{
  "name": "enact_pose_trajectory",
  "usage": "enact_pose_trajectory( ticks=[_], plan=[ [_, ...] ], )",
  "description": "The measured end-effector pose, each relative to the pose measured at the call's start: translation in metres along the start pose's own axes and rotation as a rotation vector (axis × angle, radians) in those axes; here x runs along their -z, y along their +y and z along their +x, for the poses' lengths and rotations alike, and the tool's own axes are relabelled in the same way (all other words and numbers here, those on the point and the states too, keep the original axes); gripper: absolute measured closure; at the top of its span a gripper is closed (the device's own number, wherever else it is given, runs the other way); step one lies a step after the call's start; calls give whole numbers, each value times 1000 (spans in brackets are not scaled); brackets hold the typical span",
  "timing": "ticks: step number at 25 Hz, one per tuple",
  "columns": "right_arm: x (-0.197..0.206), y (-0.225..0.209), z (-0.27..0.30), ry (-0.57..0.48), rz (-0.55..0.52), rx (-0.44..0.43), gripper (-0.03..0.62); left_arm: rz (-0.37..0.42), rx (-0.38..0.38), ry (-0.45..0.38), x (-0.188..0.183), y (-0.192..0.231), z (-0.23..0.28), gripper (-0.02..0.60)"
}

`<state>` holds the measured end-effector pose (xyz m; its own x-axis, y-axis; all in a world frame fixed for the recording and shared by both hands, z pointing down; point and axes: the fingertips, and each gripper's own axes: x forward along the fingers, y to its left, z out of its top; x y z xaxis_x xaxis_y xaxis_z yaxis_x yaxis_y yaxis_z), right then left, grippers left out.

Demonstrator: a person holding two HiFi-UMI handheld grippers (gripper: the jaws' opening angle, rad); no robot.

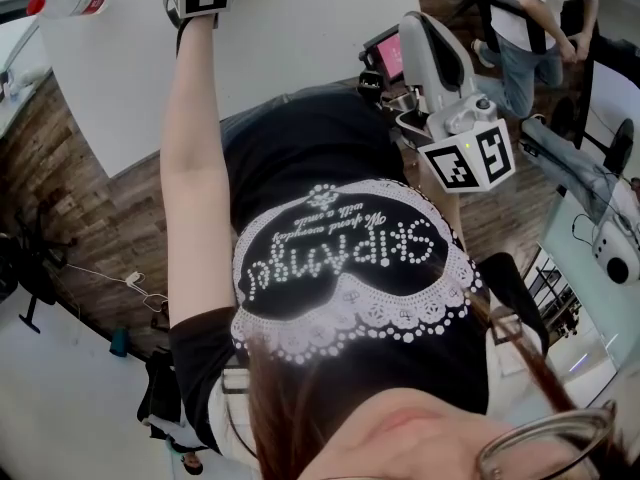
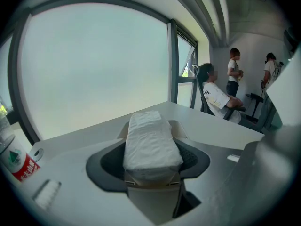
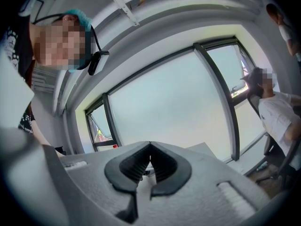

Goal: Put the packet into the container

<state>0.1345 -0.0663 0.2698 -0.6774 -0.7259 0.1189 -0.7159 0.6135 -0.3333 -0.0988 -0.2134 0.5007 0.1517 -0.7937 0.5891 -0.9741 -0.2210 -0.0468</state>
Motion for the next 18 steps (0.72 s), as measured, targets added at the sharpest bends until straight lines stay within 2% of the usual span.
enact_pose_trajectory(
  ticks=[15, 18],
  plan=[
    [-1, -1, -1, 0, -3, -1, 591, -1, -5, -1, -1, 0, -1, 308],
    [-2, -1, -1, -4, -3, -3, 591, 3, 18, -5, -1, -2, 1, 304]
  ],
)
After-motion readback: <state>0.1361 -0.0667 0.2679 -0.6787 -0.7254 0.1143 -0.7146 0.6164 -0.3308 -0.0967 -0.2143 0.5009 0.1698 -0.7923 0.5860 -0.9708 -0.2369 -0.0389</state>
